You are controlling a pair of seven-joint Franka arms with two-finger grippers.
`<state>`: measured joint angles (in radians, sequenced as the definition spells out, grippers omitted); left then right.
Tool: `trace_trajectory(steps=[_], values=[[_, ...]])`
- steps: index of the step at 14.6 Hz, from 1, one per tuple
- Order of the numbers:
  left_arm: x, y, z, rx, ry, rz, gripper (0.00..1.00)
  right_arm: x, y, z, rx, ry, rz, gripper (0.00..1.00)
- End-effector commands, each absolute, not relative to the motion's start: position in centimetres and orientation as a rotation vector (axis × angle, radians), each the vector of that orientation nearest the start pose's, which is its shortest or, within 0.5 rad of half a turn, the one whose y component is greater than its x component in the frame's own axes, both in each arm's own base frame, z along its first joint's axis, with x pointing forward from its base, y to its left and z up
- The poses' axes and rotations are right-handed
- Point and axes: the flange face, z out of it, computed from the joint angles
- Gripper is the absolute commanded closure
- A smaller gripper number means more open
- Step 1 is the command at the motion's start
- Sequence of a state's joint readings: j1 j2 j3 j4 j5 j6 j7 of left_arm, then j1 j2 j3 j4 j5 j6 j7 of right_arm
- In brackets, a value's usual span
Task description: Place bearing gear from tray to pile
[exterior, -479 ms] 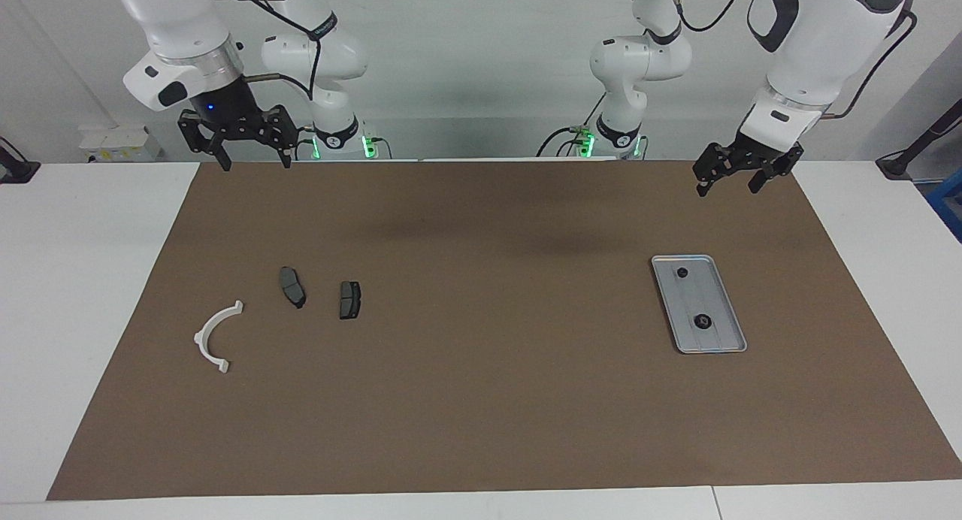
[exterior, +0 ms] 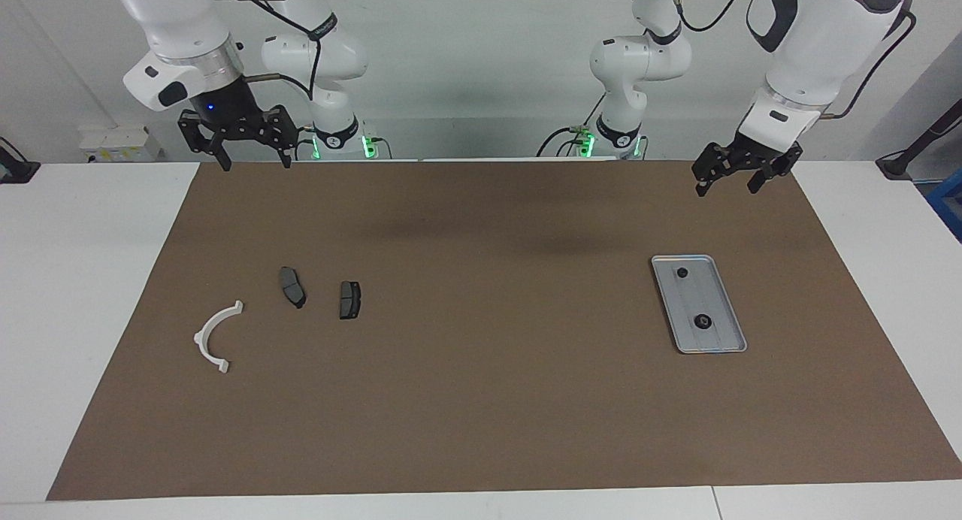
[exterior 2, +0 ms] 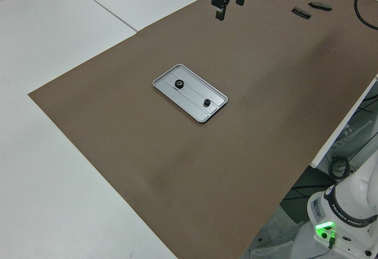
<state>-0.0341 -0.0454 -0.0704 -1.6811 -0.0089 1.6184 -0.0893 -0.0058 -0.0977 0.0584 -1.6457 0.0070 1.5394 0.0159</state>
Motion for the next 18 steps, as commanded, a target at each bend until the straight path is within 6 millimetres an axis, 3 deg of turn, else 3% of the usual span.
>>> trace_trajectory(steps=[1, 5, 9, 12, 14, 16, 18], values=[[53.9, -5.9, 60.5, -3.157, 0.008, 0.012, 0.0, 51.7, 2.8, 64.2, -3.123, -0.041, -0.02, 0.0], [53.7, -5.4, 60.4, -3.154, -0.062, 0.012, 0.0, 51.7, 2.7, 64.2, -3.119, -0.036, -0.02, 0.0], [55.6, -5.1, 58.1, -3.159, -0.069, -0.084, 0.0, 51.7, 2.7, 64.2, -3.119, -0.036, -0.02, 0.0], [59.2, -4.1, 52.4, -3.158, -0.104, -0.107, 0.0, 51.7, 2.7, 64.2, -3.119, -0.036, -0.02, 0.0], [61.3, -1.8, 48.7, -3.158, -0.154, -0.151, 0.0, 51.7, 2.7, 64.2, -3.119, -0.034, -0.02, 0.0], [61.8, -1.1, 44.9, -3.157, -0.15, -0.185, 0.0, 51.7, 2.7, 64.2, -3.119, -0.036, -0.02, 0.0], [63.1, -0.8, 40.0, -3.15, -0.046, -0.116, 0.0, 51.7, 2.7, 64.2, -3.119, -0.036, -0.02, 0.0]])
